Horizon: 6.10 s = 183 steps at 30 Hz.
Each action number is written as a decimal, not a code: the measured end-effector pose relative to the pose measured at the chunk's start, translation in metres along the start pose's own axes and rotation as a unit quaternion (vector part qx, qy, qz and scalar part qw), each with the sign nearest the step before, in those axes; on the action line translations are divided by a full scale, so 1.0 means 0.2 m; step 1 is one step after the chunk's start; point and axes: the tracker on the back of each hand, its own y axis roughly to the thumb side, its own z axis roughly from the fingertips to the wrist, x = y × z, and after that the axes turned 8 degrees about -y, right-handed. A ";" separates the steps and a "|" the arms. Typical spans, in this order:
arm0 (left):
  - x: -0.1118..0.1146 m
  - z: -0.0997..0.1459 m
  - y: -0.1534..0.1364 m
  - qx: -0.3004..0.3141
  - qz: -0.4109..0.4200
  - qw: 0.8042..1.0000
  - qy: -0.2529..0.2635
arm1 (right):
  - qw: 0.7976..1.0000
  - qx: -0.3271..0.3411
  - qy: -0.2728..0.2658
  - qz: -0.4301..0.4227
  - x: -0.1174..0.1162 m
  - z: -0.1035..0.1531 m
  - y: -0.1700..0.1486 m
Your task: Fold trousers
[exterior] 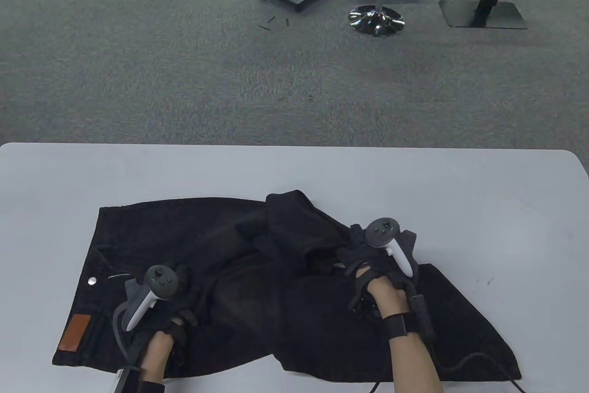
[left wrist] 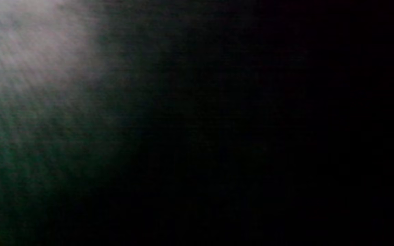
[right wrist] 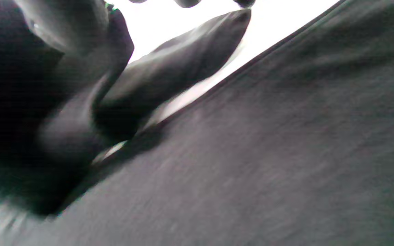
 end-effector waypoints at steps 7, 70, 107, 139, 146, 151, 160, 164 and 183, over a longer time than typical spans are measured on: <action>-0.01 0.00 -0.03 -0.006 0.008 1.000 0.000 | 0.994 -0.057 -0.002 0.088 -0.06 -0.08 -0.03; -0.04 -0.02 -0.12 -0.023 0.047 0.999 -0.004 | 0.965 -0.104 -0.241 0.020 0.56 0.13 -0.46; -0.04 -0.02 -0.12 -0.021 0.051 0.998 -0.005 | 0.918 -0.224 -0.240 0.224 0.58 0.09 -0.50; -0.04 -0.02 -0.12 -0.010 0.039 0.999 -0.006 | 0.962 -0.206 -0.071 0.162 0.24 -0.05 -0.50; -0.03 -0.02 -0.12 -0.013 0.036 0.999 -0.006 | 0.955 -0.206 -0.070 0.204 0.34 0.10 -0.50; -0.03 -0.02 -0.12 -0.012 0.037 0.999 -0.005 | 0.962 -0.181 -0.078 0.187 0.36 0.15 -0.50; -0.03 -0.02 -0.12 -0.008 0.046 0.999 -0.007 | 0.988 -0.029 -0.121 0.088 0.45 0.29 -0.35; -0.02 -0.02 -0.12 -0.009 0.044 0.999 -0.006 | 0.999 0.013 -0.003 0.043 0.37 0.36 -0.28; -0.02 -0.02 -0.12 -0.006 0.049 0.999 -0.006 | 0.988 -0.024 0.053 0.141 0.10 0.33 -0.31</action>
